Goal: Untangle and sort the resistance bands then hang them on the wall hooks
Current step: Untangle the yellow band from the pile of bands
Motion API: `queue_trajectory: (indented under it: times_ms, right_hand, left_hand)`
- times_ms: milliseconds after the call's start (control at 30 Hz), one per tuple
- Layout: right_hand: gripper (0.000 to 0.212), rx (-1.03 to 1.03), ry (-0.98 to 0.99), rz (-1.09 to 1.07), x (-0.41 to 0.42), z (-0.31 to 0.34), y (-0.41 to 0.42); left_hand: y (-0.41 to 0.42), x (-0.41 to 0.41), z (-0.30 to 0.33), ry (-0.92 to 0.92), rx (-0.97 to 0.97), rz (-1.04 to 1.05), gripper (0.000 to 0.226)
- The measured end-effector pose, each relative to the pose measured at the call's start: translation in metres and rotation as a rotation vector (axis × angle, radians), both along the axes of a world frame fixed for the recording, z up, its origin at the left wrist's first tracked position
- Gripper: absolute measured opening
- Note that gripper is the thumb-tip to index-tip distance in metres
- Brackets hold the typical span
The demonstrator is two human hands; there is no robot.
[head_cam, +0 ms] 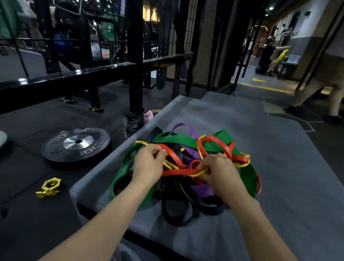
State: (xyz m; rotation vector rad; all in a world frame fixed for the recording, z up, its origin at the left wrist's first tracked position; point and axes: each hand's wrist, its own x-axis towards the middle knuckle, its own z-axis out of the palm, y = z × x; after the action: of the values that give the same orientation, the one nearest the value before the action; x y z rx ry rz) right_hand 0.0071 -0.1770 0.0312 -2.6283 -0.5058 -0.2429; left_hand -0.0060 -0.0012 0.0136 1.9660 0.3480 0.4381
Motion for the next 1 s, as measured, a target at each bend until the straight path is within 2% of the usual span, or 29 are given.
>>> queue_trajectory:
  times_ms: [100,167,200,267,333,400,467,533,600,633,700,767,800,900,1000]
  right_hand:
    - [0.021,0.019,0.002,0.015,-0.002,-0.001,0.002]
    - [0.02,0.012,0.001,0.026,-0.003,0.0,0.003]
    - [0.021,0.009,-0.003,0.024,-0.004,0.0,0.003]
    - [0.022,0.01,-0.024,0.018,-0.004,0.0,0.002]
    - [0.021,0.01,-0.037,0.019,-0.005,0.001,0.0]
    - [0.019,0.002,-0.032,0.026,-0.006,0.001,0.001]
    - [0.016,-0.007,-0.028,0.044,-0.007,0.002,0.002]
    - [0.015,-0.017,-0.042,0.053,-0.009,0.002,0.004]
    - [0.015,-0.03,-0.057,0.051,-0.01,0.002,0.004]
    - [0.014,-0.035,-0.056,0.047,-0.01,0.001,0.004]
    - [0.015,-0.038,-0.052,0.041,-0.009,-0.001,0.004]
    - [0.018,-0.037,-0.068,0.041,-0.006,-0.003,0.005]
    - [0.02,-0.035,-0.075,0.044,-0.004,-0.004,0.007]
    - [0.031,-0.014,-0.073,0.075,0.0,-0.007,0.01]
    - [0.045,0.033,-0.082,0.149,0.001,-0.01,0.012]
  left_hand:
    - [0.001,-0.008,0.012,-0.081,0.003,0.098,0.01]
    - [0.001,-0.007,0.014,-0.092,-0.062,0.122,0.005]
    - [0.002,-0.006,0.013,-0.084,-0.12,0.098,0.004]
    - [0.001,-0.005,0.012,-0.07,-0.261,-0.015,0.019]
    - [0.001,-0.007,0.011,-0.098,-0.277,-0.097,0.029]
    - [0.002,-0.008,0.012,-0.187,-0.227,-0.076,0.022]
    - [0.005,-0.009,0.014,-0.24,-0.264,-0.002,0.013]
    - [0.01,-0.007,0.015,-0.209,-0.404,0.076,0.015]
    - [0.013,-0.009,0.019,-0.123,-0.622,0.093,0.015]
    - [0.014,-0.01,0.02,-0.063,-0.641,0.071,0.014]
    - [0.016,-0.011,0.017,0.039,-0.417,-0.036,0.011]
    - [0.015,-0.012,0.012,0.042,-0.201,-0.117,0.007]
    - [0.014,-0.012,0.01,0.031,-0.112,-0.121,0.003]
    - [0.014,-0.009,0.005,0.028,0.207,-0.048,0.014]
    - [0.014,-0.007,0.006,-0.028,0.233,-0.066,0.017]
